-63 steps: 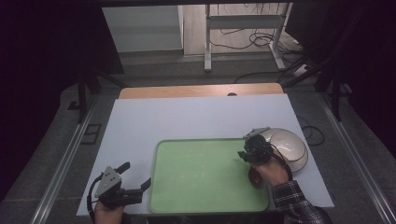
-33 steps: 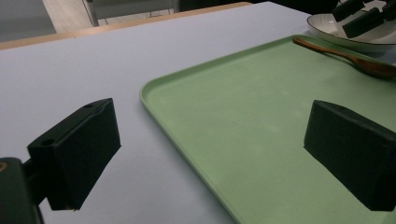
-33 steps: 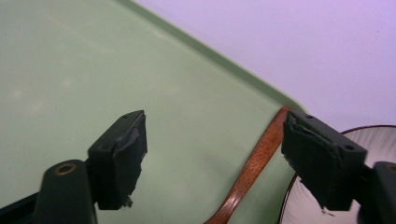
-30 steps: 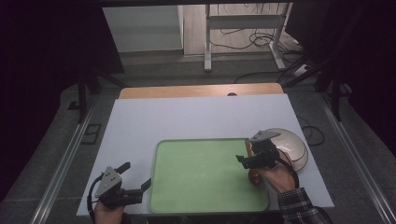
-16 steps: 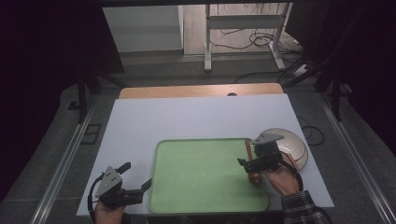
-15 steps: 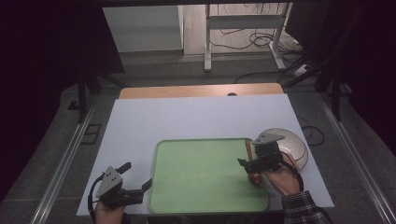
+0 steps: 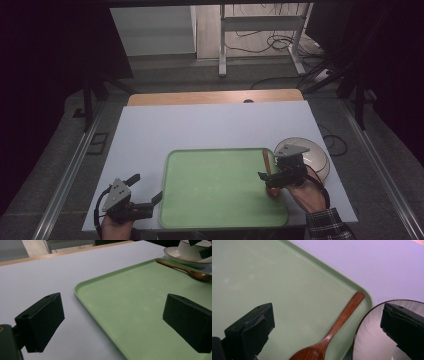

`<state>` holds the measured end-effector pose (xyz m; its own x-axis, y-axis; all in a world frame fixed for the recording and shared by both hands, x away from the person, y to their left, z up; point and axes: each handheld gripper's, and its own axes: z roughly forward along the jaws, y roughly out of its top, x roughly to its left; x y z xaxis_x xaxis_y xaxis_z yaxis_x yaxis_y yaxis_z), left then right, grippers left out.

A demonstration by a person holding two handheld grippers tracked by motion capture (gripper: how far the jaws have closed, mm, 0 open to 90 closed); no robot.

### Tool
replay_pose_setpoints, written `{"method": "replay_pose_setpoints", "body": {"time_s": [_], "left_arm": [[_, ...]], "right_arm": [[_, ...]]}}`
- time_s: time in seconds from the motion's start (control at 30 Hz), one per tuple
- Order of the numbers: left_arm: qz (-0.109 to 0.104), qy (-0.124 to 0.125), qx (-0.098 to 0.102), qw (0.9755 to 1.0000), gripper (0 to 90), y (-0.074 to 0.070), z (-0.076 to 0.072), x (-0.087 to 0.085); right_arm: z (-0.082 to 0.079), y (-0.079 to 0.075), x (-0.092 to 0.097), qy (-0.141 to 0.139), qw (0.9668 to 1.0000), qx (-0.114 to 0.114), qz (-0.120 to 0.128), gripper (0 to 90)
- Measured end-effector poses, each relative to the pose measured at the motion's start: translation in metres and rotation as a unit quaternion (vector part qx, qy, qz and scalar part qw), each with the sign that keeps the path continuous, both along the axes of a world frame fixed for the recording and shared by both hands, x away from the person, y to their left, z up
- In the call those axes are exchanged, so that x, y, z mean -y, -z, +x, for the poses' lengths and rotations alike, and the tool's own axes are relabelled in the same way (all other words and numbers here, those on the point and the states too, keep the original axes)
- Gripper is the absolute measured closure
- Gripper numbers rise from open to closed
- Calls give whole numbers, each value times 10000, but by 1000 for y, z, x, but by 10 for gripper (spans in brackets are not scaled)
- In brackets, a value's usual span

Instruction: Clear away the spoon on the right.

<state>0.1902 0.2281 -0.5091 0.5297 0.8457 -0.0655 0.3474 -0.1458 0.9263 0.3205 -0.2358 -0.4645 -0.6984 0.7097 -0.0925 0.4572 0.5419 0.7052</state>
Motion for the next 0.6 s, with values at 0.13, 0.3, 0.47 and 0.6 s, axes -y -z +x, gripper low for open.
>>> {"method": "replay_pose_setpoints", "body": {"time_s": [0.13, 0.3, 0.47, 0.6], "left_arm": [[3, 0, -3, 10000, 35, 0, 0, 0], [-1, -12, 20, 10000, 35, 0, 0, 0], [-4, -15, 24, 10000, 35, 0, 0, 0], [8, -16, 23, 10000, 35, 0, 0, 0]], "right_arm": [[-3, -1, 4, 30, 10000, 7, -12, 0], [-7, -2, 7, 35, 10000, 86, 33, 0], [-14, -5, 12, 51, 9998, 149, 116, 0], [-16, -6, 15, 46, 9998, 142, 160, 0]]}}
